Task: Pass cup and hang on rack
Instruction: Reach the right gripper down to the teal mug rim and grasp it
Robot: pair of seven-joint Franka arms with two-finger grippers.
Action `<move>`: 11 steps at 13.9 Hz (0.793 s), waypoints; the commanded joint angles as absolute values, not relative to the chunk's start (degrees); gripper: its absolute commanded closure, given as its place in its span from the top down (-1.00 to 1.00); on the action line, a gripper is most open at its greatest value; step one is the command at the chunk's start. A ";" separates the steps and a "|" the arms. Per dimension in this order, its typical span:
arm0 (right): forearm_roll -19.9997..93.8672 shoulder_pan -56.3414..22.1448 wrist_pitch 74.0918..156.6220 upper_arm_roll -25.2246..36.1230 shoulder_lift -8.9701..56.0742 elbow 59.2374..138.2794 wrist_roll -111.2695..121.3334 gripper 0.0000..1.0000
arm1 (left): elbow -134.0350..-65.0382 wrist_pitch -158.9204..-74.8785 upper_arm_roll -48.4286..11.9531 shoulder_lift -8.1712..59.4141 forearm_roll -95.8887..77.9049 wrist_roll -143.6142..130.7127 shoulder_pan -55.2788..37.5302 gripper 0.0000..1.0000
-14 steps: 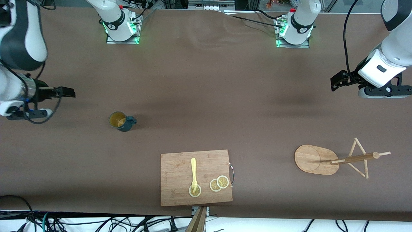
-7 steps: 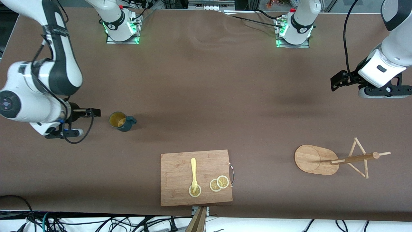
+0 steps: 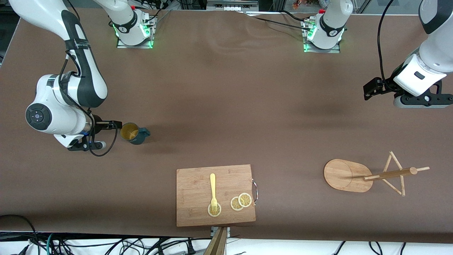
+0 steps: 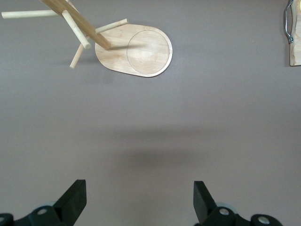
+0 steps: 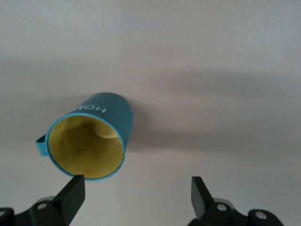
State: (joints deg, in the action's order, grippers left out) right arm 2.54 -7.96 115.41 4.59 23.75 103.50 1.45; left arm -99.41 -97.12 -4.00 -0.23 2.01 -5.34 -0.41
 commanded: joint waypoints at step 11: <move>3.34 -10.55 130.08 4.83 24.79 113.12 -3.60 0.25 | -98.70 -97.03 -4.13 0.00 1.14 -4.48 -0.26 1.00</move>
